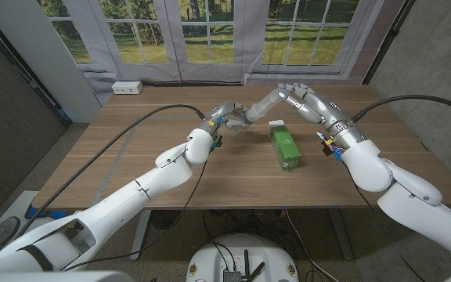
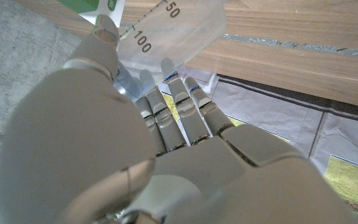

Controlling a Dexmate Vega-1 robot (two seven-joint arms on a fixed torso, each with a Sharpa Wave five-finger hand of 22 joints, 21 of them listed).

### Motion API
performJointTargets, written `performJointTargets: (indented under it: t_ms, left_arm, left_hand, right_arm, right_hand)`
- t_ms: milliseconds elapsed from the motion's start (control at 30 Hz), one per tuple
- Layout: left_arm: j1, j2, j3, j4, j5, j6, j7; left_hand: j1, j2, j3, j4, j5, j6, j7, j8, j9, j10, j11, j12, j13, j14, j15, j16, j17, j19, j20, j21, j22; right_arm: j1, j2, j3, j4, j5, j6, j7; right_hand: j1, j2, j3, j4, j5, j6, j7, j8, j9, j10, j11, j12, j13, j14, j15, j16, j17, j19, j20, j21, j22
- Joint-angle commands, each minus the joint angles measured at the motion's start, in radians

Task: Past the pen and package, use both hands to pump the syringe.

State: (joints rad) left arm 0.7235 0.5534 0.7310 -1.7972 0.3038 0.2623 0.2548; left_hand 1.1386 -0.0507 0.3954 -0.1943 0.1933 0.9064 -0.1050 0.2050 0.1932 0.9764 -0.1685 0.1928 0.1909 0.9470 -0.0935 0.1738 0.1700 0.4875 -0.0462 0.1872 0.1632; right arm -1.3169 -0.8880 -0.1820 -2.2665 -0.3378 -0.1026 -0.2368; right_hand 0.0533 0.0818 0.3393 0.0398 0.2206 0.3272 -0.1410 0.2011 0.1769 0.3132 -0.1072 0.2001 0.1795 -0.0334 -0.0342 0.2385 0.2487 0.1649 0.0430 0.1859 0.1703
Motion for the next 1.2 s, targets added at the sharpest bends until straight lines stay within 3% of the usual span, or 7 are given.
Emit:
performJointTargets:
  t_ms: [33, 1200]
  left_arm:
    - [0.001, -0.002, -0.001, -0.002, 0.001, -0.003, 0.005]
    - [-0.003, -0.004, 0.000, 0.004, 0.004, -0.016, 0.002]
  left_hand:
    - [-0.022, 0.131, 0.028, 0.021, 0.008, 0.077, 0.009, 0.005, 0.004, 0.039, -0.039, 0.006, 0.004, 0.037, -0.147, 0.006, 0.002, -0.002, -0.145, -0.003, 0.002]
    - [-0.022, 0.128, 0.032, 0.020, 0.007, 0.077, 0.008, 0.005, 0.005, 0.039, -0.039, 0.006, 0.005, 0.038, -0.147, 0.007, 0.003, 0.000, -0.143, -0.002, 0.002]
  right_arm:
    - [0.024, -0.007, -0.028, 0.009, 0.003, 0.006, 0.011]
    - [0.093, -0.010, -0.115, 0.037, 0.004, -0.006, 0.028]
  right_hand:
    - [-0.003, 0.018, 0.001, -0.005, -0.004, 0.008, 0.004, 0.005, 0.001, 0.008, -0.001, 0.002, 0.004, 0.004, -0.008, 0.010, 0.005, -0.007, -0.001, 0.005, 0.001]
    - [-0.008, 0.026, 0.000, -0.007, -0.005, 0.016, 0.004, -0.001, 0.001, 0.017, 0.006, -0.004, 0.005, -0.001, -0.001, 0.014, 0.009, -0.009, -0.001, 0.005, 0.001]
